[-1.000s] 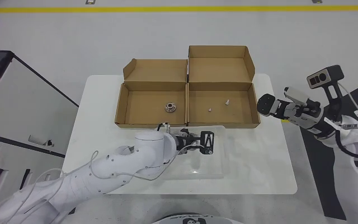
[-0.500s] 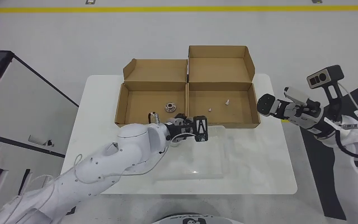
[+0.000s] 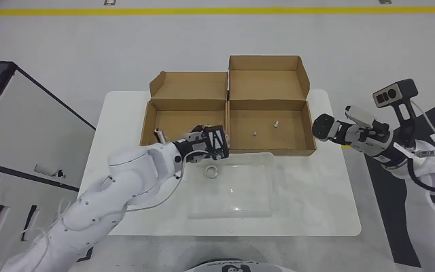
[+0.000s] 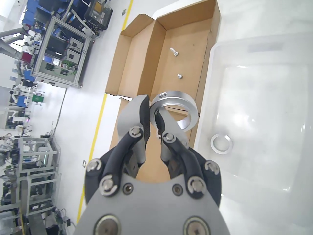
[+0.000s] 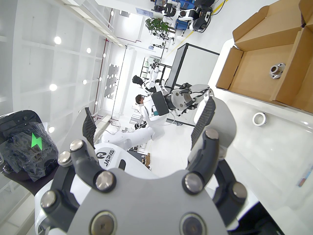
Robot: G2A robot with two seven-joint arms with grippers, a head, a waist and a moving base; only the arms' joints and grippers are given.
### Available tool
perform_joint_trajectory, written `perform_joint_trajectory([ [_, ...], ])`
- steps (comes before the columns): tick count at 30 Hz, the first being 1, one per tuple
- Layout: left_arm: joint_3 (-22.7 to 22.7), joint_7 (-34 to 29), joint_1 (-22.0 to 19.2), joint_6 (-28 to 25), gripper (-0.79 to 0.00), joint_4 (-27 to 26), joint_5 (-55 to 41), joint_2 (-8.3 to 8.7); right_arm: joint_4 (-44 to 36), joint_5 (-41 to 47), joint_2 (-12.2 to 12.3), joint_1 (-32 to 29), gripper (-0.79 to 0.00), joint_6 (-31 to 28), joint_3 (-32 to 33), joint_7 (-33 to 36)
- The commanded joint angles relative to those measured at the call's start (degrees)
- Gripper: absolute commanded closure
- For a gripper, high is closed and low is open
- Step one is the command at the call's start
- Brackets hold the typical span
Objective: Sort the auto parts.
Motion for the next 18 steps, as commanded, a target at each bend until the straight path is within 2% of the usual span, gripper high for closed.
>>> perform_joint_trajectory([
  [1, -2.3, 2.3, 1.6, 0.5, 0.0, -0.2, -1.6, 0.25, 0.0, 0.0, 0.0, 0.0, -0.785, 0.0, 0.0, 0.0],
  [9, -10.2, 11.0, 6.5, 0.7, 0.0, -0.2, -8.3, 0.88, 0.0, 0.0, 0.0, 0.0, -0.785, 0.0, 0.0, 0.0],
  [18, -17.1, 20.3, 10.5, -0.3, 0.0, 1.1, -17.8, 1.04, 0.0, 0.0, 0.0, 0.0, -0.785, 0.0, 0.0, 0.0],
])
